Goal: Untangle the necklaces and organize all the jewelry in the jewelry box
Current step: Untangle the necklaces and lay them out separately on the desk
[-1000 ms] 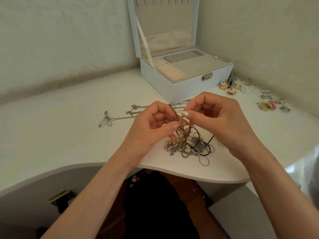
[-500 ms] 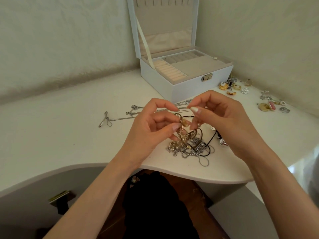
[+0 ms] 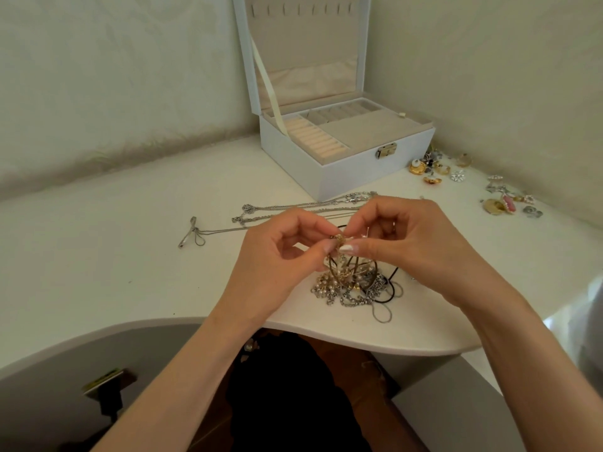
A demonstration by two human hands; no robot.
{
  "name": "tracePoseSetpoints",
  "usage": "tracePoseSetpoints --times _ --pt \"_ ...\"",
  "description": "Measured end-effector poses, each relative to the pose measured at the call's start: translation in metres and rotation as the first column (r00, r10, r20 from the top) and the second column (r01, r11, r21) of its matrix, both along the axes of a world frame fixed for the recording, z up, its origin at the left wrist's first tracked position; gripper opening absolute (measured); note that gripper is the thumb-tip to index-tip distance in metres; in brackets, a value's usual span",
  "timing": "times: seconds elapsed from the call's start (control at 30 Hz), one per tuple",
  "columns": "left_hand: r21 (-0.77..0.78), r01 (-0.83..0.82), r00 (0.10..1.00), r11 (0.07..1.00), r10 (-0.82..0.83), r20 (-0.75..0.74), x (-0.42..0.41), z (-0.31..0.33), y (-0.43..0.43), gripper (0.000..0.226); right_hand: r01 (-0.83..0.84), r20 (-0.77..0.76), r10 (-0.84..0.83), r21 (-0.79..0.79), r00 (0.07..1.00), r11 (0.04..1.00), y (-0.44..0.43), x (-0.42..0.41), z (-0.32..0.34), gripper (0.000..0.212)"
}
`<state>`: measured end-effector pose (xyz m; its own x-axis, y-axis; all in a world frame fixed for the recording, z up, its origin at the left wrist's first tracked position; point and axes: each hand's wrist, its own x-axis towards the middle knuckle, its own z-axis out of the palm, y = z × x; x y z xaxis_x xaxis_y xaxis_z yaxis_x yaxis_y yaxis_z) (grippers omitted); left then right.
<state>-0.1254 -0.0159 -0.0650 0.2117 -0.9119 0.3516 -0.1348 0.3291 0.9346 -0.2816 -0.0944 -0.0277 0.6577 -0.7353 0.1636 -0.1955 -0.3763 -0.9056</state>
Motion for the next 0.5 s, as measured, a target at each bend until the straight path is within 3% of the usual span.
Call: tracePoseSetpoints --times 0.23,0.5 --pt "0.039 -0.072 0.994 0.997 0.068 0.087 -0.0028 -0.0035 -0.0013 0.015 0.075 0.024 -0.073 -0.118 0.997 0.990 0.0019 0.0000 -0.0022 0.011" --pt "0.037 -0.113 0.984 0.993 0.107 0.146 -0.0049 -0.0020 -0.0012 0.011 0.028 0.128 -0.026 -0.014 0.991 1.000 -0.0015 0.0003 -0.0041 0.011"
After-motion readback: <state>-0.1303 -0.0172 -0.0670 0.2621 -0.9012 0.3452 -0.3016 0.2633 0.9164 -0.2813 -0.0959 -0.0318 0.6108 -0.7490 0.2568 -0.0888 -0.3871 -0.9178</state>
